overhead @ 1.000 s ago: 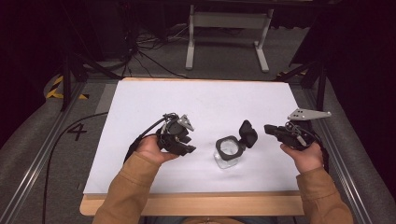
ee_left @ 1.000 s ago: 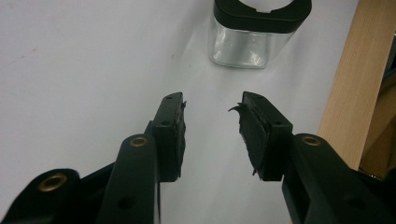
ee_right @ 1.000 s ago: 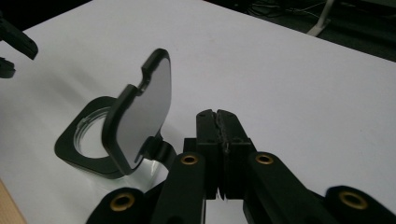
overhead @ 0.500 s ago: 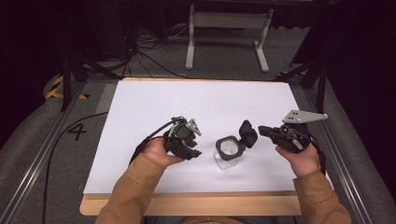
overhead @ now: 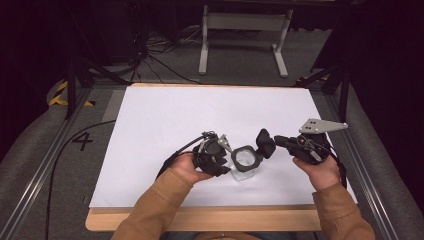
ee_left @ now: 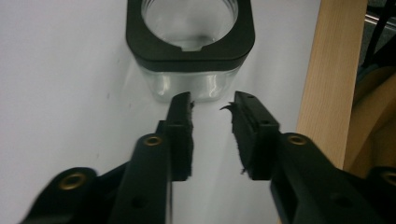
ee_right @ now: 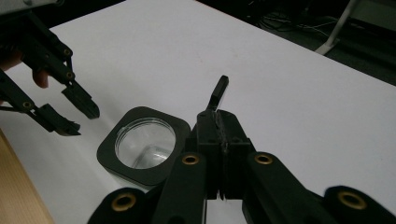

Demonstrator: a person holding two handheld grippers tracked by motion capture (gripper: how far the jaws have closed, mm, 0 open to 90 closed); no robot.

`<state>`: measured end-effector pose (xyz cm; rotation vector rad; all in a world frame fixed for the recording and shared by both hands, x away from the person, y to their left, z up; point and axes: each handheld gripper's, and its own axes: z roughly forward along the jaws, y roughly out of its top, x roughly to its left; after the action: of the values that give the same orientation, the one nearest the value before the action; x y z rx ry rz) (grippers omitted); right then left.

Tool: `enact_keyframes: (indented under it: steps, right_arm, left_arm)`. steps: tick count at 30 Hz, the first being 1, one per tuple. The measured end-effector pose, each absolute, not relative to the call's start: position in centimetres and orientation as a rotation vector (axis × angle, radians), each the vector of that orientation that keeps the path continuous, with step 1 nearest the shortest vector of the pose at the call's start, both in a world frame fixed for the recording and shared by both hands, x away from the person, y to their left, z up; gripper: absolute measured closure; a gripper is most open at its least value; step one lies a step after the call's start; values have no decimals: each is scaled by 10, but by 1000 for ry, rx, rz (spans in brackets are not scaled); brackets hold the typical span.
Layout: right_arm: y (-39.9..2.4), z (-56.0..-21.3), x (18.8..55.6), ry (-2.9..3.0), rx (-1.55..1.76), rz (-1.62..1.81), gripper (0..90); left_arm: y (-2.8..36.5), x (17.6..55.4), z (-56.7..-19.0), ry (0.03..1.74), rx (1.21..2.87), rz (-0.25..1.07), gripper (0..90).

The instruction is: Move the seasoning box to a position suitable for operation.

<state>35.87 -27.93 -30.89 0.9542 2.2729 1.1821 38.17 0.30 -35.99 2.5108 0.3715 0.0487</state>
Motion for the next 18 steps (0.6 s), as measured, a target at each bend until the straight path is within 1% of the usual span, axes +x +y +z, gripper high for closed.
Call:
enact_keyframes:
  steps: [3, 4, 18]
  right_arm:
    - [-280, -310, 359, 2273, 957, 1181, 890]
    - [-280, -310, 359, 2273, 958, 1182, 890]
    - [-277, -311, 359, 2276, 960, 1181, 893]
  left_arm:
    - [-4, 380, -364, 348, 2521, 89, 870]
    - [-5, 381, -365, 357, 2517, 96, 894]
    - [-11, 383, -372, 378, 2506, 68, 895]
